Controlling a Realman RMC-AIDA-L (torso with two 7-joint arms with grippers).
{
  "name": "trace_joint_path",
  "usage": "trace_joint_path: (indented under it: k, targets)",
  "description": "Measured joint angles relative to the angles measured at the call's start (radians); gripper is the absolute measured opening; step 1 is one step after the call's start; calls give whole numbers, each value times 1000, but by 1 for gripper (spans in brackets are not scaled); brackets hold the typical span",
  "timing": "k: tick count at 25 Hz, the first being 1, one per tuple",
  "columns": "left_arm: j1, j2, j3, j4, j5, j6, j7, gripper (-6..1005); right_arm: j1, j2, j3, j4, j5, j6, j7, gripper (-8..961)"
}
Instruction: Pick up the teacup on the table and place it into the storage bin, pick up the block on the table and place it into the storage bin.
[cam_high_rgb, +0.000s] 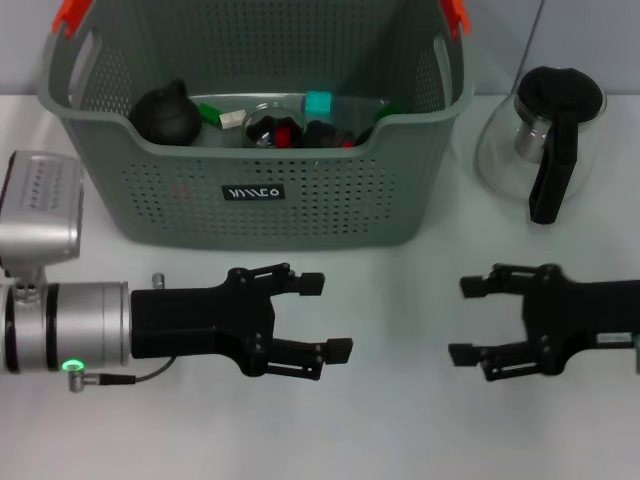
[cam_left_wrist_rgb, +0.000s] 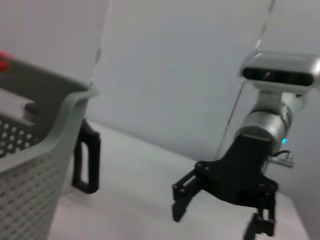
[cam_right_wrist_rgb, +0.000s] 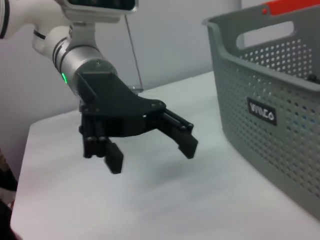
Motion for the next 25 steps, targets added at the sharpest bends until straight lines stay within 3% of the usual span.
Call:
trace_joint_path:
  k: [25]
  targets:
    - [4, -3, 5, -37, 28, -71, 13, 952, -4, 5, -41, 26, -5, 49, 0, 927]
